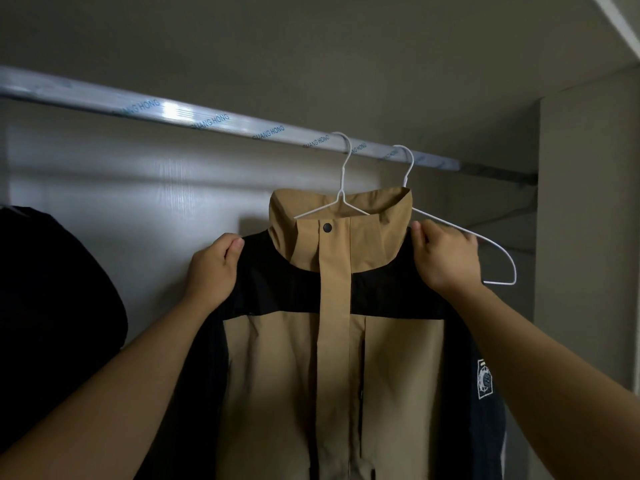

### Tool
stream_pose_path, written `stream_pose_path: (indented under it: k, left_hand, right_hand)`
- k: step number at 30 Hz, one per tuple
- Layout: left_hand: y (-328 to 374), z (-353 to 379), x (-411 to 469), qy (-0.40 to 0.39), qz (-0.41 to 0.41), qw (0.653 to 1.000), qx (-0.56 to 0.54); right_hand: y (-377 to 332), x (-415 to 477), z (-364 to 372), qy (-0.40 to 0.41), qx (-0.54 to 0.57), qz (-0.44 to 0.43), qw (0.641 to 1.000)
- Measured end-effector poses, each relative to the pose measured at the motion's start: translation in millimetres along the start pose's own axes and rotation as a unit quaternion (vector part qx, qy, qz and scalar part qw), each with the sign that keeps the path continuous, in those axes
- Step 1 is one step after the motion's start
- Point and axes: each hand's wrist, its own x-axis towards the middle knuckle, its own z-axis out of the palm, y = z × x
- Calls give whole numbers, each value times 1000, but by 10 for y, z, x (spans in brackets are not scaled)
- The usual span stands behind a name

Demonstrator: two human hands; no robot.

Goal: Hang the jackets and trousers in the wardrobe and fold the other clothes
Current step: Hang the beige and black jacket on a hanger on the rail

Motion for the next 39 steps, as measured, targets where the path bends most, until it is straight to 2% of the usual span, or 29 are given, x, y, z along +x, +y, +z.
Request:
stream_pose_path:
  k: [6,9,13,15,18,39]
  left_hand:
    - [18,-41,-9,2,-22,1000,9]
    - [112,-85,33,3,-36,998,49]
    - [345,-77,108,18,55,986,157]
    - [434,-67,132,-11,82,986,147]
    - [476,-48,152,-39,78,989,121]
    - [641,47,196,-37,58,977,200]
  right_hand:
    - [-82,-22,140,34,-8,-12,999]
    - [-116,-52,153,51,-9,-21,998]
    - [-223,-48,157,33,16,-56,998]
    - [-255,-45,153,6,31,-68,997]
    - [-259,-46,154,-7,32,-64,997]
    - [-341,-93,109,-34,44,-55,997]
